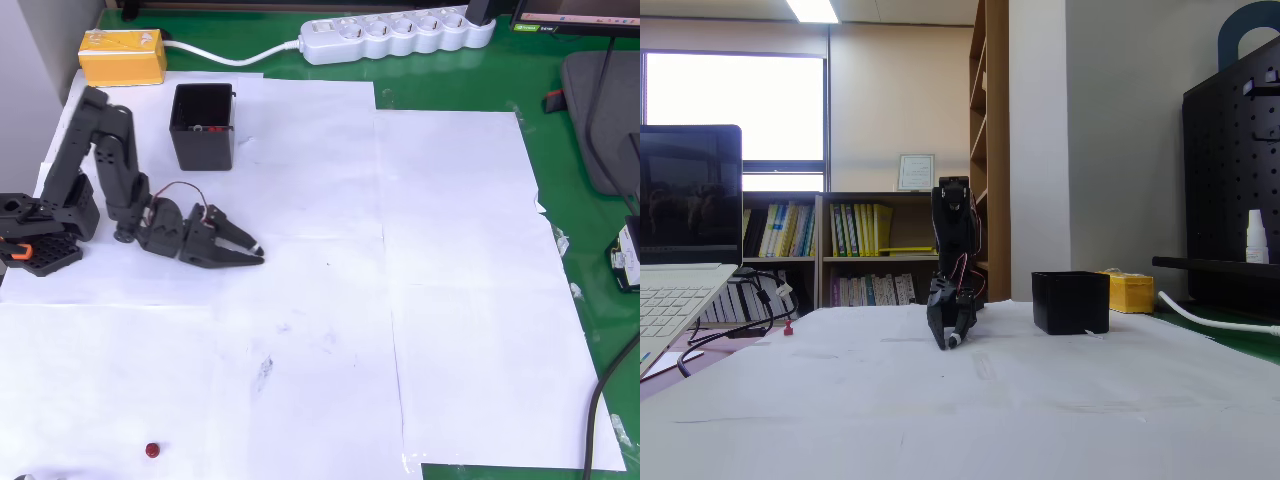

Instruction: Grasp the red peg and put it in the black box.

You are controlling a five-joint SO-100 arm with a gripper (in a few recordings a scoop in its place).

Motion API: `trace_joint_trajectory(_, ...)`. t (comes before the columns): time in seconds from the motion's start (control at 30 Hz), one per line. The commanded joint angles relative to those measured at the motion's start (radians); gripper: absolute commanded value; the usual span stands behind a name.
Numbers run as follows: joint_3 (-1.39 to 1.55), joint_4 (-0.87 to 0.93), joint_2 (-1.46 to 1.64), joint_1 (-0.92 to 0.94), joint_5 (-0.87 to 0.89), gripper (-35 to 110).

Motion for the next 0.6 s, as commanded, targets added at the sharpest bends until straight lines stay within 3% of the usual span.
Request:
trace_joint_trajectory(0.0,0.015,-0.092,0.052,0.008,-0.009,1)
trace_joint_trajectory(0.27,-0.043,-0.247,0.127,0.103,0.025,21)
trace_joint_trajectory(0.57,-0.109,-0.224,0.086,0.245,0.012,41)
